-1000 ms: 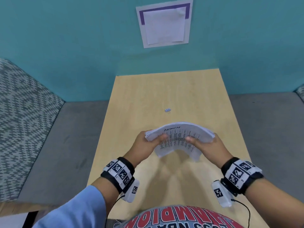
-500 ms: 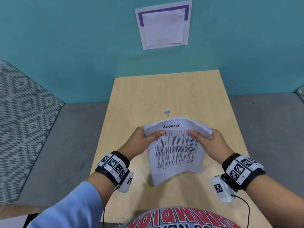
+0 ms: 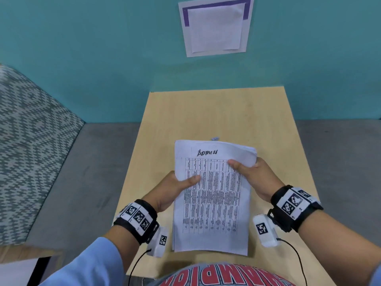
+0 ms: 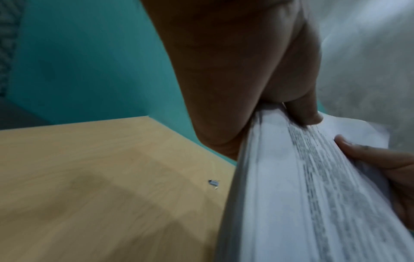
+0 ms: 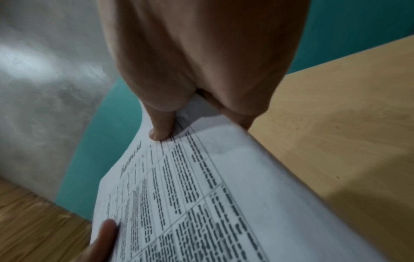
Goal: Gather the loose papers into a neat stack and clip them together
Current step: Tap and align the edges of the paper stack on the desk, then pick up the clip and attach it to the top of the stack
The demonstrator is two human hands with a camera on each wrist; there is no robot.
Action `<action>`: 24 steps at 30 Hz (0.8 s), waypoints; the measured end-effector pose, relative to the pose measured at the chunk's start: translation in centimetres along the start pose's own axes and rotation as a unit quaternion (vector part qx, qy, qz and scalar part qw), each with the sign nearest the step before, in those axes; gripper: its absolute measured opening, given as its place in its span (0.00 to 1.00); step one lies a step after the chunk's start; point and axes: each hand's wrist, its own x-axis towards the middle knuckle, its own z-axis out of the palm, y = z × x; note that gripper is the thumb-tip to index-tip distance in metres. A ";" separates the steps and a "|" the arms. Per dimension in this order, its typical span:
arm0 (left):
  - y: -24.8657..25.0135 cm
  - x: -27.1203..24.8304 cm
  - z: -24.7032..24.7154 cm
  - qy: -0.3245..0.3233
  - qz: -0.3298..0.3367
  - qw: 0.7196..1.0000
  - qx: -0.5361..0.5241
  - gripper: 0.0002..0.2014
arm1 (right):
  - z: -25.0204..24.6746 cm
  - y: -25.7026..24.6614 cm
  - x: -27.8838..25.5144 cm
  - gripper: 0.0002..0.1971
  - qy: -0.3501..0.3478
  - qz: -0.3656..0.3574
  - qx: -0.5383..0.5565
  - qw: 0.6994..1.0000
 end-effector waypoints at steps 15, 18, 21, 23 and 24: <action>-2.7 -2.7 -8.6 0.159 -0.065 0.979 0.113 0.28 | 0.9 5.1 15.3 0.22 0.032 -0.086 -0.543 0.835; -2.5 -3.6 -10.8 0.169 -0.084 0.975 0.117 0.22 | 1.7 6.4 19.4 0.26 0.009 -0.090 -0.610 0.787; -2.4 -4.5 -12.8 0.152 -0.095 0.981 0.078 0.27 | 2.9 7.1 21.9 0.26 0.014 -0.058 -0.611 0.789; -1.4 -5.1 -13.3 0.153 -0.087 0.982 0.066 0.30 | 3.3 7.5 22.8 0.21 0.028 -0.040 -0.628 0.777; -1.3 -5.0 -13.7 0.152 -0.082 0.983 0.061 0.29 | 3.4 7.6 23.1 0.18 0.040 -0.034 -0.642 0.765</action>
